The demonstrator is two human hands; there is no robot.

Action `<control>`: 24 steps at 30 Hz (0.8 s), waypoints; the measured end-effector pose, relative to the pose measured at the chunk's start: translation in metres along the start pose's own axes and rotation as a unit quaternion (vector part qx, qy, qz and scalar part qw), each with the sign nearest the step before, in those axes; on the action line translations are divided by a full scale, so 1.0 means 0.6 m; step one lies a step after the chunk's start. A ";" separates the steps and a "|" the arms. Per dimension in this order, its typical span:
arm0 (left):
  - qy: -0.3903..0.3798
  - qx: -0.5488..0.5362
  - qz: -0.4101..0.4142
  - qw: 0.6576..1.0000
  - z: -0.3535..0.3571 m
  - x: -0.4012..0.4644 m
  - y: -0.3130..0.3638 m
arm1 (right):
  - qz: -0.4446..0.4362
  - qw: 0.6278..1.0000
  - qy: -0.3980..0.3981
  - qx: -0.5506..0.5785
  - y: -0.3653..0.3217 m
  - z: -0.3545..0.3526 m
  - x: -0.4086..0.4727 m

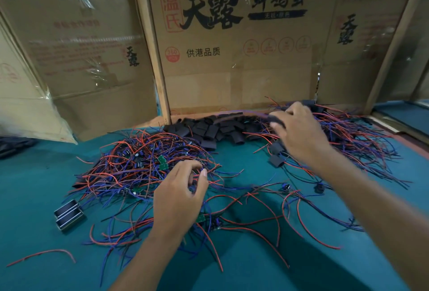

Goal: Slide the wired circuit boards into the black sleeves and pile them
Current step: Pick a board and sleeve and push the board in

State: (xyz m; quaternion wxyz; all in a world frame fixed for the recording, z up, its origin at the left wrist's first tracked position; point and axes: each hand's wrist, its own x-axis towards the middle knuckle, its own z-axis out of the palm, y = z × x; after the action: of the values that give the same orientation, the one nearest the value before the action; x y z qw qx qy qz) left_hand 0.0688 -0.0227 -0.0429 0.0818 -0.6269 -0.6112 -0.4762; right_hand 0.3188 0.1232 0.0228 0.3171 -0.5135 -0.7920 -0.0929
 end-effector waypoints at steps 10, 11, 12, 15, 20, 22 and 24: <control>0.120 0.154 0.007 0.981 -0.013 0.022 -0.037 | -0.070 0.914 -0.137 -0.375 0.138 0.057 0.036; 0.127 0.162 -0.017 0.978 -0.018 0.025 -0.044 | -0.078 0.903 -0.149 -0.395 0.136 0.061 0.032; 0.127 0.165 -0.036 0.977 -0.022 0.027 -0.049 | -0.064 0.896 -0.168 -0.407 0.130 0.063 0.029; 0.113 0.170 -0.075 0.976 -0.024 0.029 -0.059 | 0.063 0.931 -0.144 -0.329 0.079 0.055 0.049; 0.071 0.197 -0.134 0.969 -0.025 0.027 -0.089 | 0.055 0.979 -0.190 -0.042 -0.073 0.130 0.127; 0.069 0.215 -0.133 0.965 -0.027 0.026 -0.102 | -0.002 0.960 -0.280 -0.004 -0.129 0.178 0.137; 0.060 0.226 -0.127 0.964 -0.028 0.026 -0.111 | -0.004 0.947 -0.321 0.011 -0.157 0.220 0.135</control>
State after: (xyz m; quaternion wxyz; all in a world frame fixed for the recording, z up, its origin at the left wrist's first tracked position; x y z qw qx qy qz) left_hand 0.0013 -0.0077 -0.0549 0.1969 -0.4791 -0.7718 -0.3688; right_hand 0.1610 0.2039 -0.0153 0.0513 -0.5093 -0.8549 0.0849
